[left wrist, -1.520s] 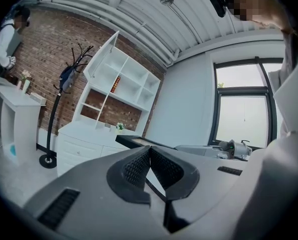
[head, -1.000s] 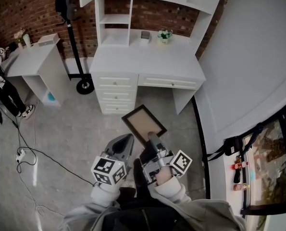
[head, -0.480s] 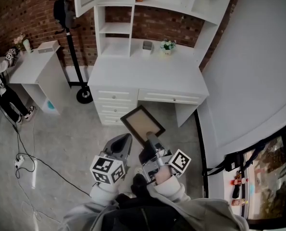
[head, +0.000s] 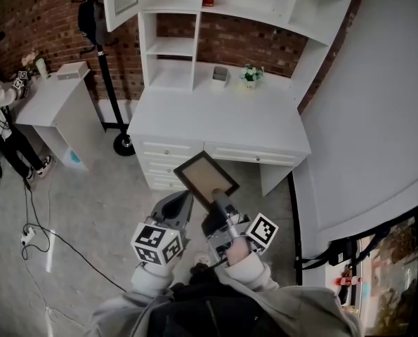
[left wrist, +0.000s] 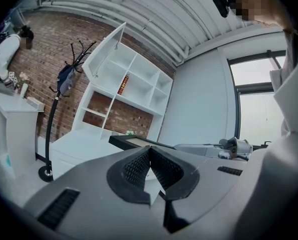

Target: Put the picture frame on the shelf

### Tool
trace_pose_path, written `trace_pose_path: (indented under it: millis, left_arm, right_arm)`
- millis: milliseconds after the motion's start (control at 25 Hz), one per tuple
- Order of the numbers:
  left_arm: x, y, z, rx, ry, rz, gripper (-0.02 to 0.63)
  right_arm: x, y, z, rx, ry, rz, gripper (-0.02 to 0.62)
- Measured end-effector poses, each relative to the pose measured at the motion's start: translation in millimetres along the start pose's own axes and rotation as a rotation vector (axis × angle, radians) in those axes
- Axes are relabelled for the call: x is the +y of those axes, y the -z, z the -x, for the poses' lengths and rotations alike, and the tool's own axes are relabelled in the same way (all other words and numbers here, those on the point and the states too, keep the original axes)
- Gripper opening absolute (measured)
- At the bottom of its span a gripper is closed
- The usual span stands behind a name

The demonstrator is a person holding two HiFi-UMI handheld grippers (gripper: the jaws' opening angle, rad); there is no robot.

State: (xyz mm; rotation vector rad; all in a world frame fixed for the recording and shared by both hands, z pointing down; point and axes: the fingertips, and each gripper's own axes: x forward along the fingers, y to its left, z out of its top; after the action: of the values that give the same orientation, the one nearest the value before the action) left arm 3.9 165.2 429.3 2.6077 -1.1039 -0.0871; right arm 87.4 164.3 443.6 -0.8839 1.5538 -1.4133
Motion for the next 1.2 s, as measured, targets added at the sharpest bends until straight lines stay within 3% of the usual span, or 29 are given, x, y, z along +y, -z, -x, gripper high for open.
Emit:
trace_pose_path:
  millis: [600, 1200]
  left_arm:
    - [7, 7, -69, -0.009, -0.023, -0.007, 0.005]
    - [21, 22, -95, -0.01, -0.12, 0.005, 0.005]
  right_arm:
    - [-16, -60, -34, 0.036, 0.002, 0.02, 0.043]
    - [-43, -96, -44, 0.056, 0.028, -0.016, 0.043]
